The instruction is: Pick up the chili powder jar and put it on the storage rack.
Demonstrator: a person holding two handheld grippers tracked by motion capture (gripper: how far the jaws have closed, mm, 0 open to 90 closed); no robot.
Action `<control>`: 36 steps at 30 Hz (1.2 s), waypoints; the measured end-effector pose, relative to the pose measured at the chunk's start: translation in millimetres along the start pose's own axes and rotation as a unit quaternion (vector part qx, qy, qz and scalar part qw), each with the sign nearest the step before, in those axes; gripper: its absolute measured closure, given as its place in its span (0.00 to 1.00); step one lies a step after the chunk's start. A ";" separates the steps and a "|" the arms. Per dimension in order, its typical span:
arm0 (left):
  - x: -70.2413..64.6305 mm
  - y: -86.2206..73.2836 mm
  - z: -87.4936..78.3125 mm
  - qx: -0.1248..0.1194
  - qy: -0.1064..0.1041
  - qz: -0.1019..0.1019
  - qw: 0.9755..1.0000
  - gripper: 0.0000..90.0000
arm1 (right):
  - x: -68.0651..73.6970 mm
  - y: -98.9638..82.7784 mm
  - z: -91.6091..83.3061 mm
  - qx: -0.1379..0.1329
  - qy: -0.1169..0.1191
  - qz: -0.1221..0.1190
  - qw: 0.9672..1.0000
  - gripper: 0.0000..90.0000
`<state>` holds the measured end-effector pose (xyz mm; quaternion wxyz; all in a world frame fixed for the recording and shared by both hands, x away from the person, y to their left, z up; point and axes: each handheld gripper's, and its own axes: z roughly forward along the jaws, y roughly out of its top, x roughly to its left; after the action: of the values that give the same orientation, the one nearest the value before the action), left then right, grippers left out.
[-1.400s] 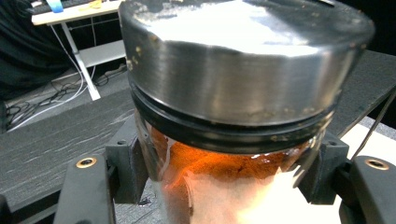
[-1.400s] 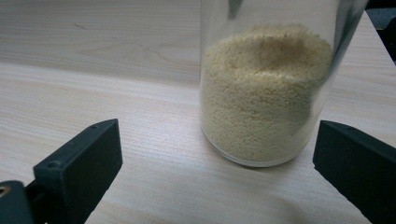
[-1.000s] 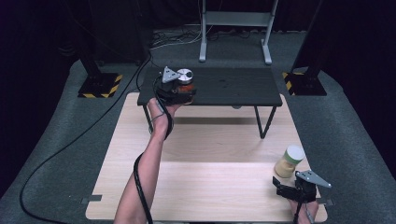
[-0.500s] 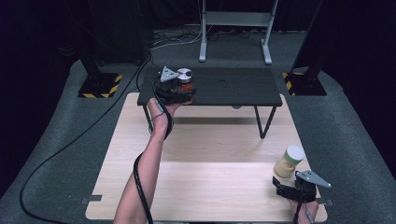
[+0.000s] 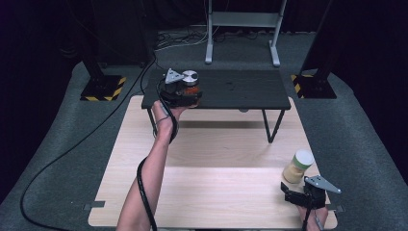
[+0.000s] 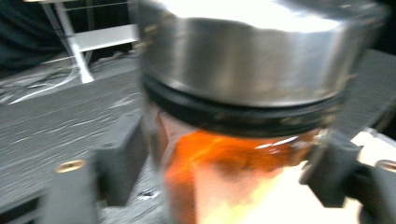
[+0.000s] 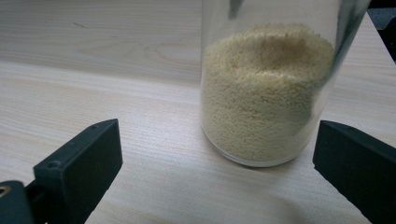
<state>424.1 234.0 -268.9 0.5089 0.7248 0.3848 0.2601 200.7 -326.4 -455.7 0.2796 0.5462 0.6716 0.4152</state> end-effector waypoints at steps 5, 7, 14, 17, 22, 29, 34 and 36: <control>-5.2 0.4 -6.6 0.017 0.015 -0.002 1.000 0.03 | 0.4 -0.1 -0.1 0.000 -0.001 0.000 1.000 0.00; -5.6 0.8 -11.0 0.025 0.012 0.005 1.000 0.01 | 0.4 -0.1 -0.2 0.000 -0.001 0.000 1.000 0.00; -16.6 -10.4 -32.1 0.057 0.013 0.032 0.998 0.00 | 0.2 -0.1 -0.1 0.000 0.000 0.000 1.000 0.00; -22.6 -23.6 -41.4 0.067 0.014 0.042 0.997 0.00 | 0.0 -0.2 -0.2 -0.001 0.000 0.000 1.000 0.00; -40.2 -65.5 -56.0 0.104 0.024 0.059 0.993 0.00 | -0.7 -0.6 -0.4 -0.002 0.002 0.001 1.000 0.00; -58.0 -147.6 -69.1 0.161 0.043 0.052 0.985 0.00 | -2.9 -2.5 -1.4 -0.007 0.005 0.006 1.000 0.00; -64.1 -179.1 -75.3 0.195 0.066 0.038 0.978 0.00 | -2.9 -2.3 -1.2 -0.007 0.007 0.003 1.000 0.00; -61.8 -187.2 -77.5 0.201 0.063 0.018 0.977 0.00 | -2.9 -2.9 -1.5 -0.008 0.007 0.003 1.000 0.00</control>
<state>274.6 259.7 -416.6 0.3226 0.8015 0.4472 0.2313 198.7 -329.8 -457.7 0.2782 0.5435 0.6682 0.4252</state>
